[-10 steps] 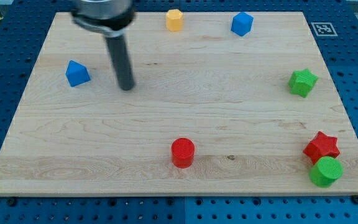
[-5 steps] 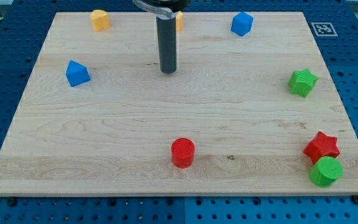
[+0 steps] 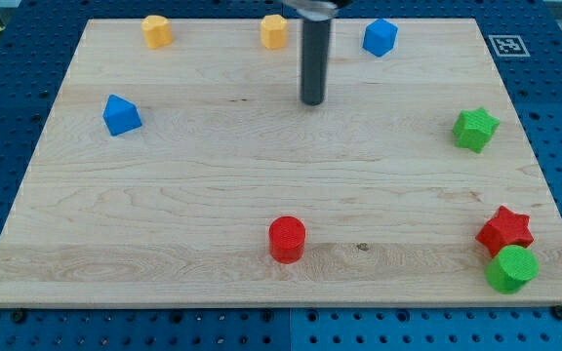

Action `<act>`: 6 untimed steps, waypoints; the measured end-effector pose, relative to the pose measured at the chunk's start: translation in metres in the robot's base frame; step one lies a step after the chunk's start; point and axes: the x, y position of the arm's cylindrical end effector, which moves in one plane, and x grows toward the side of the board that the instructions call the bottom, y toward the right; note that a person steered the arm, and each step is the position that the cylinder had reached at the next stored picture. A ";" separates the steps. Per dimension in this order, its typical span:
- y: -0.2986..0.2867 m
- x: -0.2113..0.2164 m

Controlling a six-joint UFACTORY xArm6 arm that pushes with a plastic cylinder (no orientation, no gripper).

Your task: Move the cube towards the bottom left side of the board

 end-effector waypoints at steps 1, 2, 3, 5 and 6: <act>0.064 -0.012; 0.129 -0.021; 0.176 -0.046; 0.194 -0.150; 0.169 -0.161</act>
